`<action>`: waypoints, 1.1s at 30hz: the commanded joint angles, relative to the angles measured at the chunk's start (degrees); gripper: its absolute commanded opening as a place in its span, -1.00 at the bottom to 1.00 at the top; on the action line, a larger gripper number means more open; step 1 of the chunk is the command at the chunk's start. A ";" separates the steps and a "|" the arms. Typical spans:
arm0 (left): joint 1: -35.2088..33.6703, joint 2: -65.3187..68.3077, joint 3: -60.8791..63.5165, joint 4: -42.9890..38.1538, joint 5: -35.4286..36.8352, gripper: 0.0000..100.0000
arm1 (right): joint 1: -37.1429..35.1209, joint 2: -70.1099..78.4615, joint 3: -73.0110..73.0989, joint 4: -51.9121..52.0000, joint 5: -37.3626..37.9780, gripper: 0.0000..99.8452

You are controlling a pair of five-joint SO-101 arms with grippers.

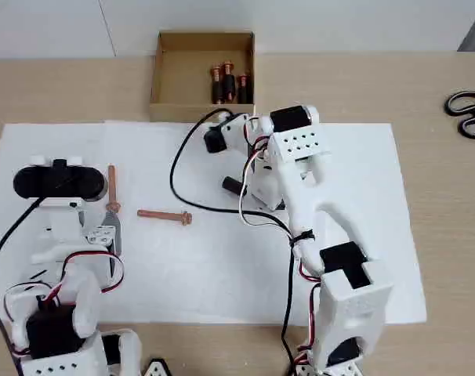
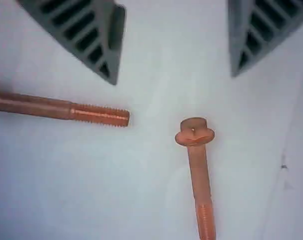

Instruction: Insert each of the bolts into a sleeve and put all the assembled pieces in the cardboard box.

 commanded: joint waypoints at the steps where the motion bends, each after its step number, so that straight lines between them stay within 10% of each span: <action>1: 0.00 -0.18 -0.13 -0.97 -0.44 -0.72 | -0.31 -2.95 -0.35 0.31 5.89 -0.66; 33: -0.09 -0.18 -0.13 -0.88 -0.53 -0.72 | -0.04 11.74 -0.70 -7.52 16.35 -0.66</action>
